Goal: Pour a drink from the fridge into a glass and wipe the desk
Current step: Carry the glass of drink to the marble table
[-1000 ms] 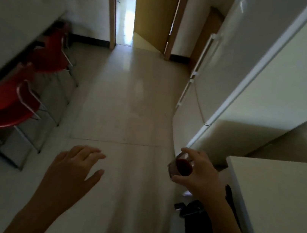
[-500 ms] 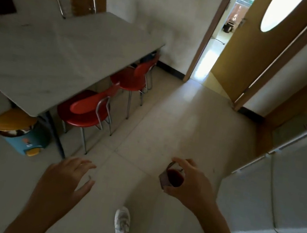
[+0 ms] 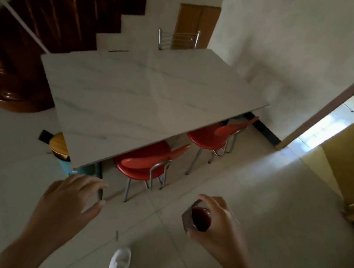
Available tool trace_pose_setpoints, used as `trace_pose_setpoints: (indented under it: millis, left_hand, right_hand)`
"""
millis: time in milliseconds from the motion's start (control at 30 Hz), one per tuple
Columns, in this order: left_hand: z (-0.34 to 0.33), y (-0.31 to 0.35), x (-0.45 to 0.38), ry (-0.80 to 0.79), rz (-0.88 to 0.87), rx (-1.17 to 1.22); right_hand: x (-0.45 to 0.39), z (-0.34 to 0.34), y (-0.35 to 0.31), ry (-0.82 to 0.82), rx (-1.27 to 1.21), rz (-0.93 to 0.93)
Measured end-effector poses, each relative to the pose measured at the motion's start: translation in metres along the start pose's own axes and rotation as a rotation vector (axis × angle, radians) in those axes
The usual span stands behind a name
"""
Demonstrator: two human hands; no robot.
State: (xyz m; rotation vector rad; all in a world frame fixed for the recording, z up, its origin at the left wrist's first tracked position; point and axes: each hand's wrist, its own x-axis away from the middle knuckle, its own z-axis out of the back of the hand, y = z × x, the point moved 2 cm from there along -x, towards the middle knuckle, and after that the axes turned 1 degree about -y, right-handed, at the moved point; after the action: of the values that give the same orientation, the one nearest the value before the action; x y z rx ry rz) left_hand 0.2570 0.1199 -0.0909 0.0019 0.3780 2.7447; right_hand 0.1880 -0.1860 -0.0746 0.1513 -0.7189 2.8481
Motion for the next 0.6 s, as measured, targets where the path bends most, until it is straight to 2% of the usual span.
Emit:
trace_pose_setpoints:
  millis: [233, 467, 600]
  left_hand:
    - [-0.016, -0.035, -0.114, 0.017, 0.045, 0.041]
    - [-0.006, -0.056, -0.225, 0.104, -0.045, 0.037]
    - [-0.004, -0.077, -0.261, 0.142, 0.017, 0.063]
  right_hand:
    - [-0.141, -0.004, -0.018, -0.059, 0.021, 0.061]
    - [-0.272, 0.012, -0.051, -0.055, 0.05, 0.104]
    - [-0.351, 0.012, -0.066, -0.097, 0.031, 0.128]
